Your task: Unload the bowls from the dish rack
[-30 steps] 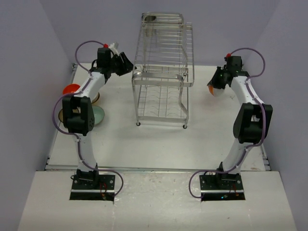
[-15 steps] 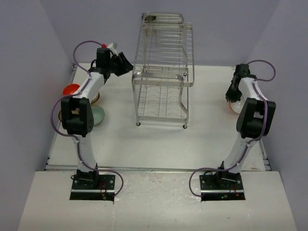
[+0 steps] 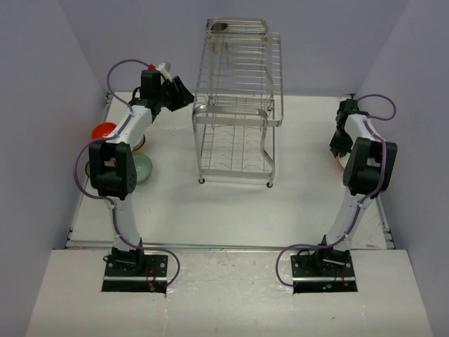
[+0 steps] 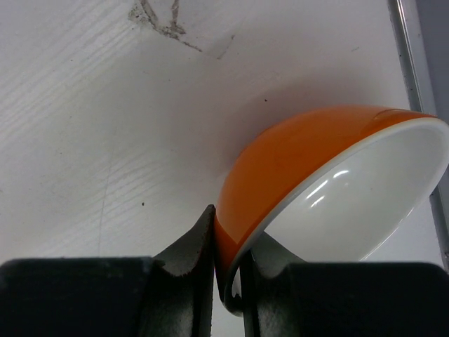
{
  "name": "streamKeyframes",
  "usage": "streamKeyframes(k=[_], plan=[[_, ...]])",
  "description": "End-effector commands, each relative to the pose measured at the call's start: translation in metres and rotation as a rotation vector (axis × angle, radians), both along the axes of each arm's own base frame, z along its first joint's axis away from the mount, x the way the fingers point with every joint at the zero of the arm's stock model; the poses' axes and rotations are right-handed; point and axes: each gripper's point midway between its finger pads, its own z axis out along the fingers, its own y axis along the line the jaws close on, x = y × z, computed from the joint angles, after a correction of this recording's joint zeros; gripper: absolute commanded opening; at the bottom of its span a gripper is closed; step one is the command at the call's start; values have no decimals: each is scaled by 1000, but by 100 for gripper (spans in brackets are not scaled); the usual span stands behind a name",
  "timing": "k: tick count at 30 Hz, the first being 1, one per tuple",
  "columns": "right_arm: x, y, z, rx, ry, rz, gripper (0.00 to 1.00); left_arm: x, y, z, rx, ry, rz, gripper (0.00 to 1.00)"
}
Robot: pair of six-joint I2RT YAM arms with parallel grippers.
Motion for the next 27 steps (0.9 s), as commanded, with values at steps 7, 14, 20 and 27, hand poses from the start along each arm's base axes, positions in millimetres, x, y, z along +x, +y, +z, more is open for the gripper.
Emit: streamKeyframes(k=[7, 14, 20, 27], plan=[[8, -12, 15, -42, -23, 0, 3, 3, -1, 13, 17, -43, 2, 52], [9, -10, 15, -29, -29, 3, 32, 1, 13, 21, 80, -53, 58, 52], [13, -10, 15, -21, -30, 8, 53, -1, 19, 26, 106, -56, 76, 52], [23, 3, 39, -24, -125, 38, 55, -3, 24, 40, 113, -78, 100, 52]])
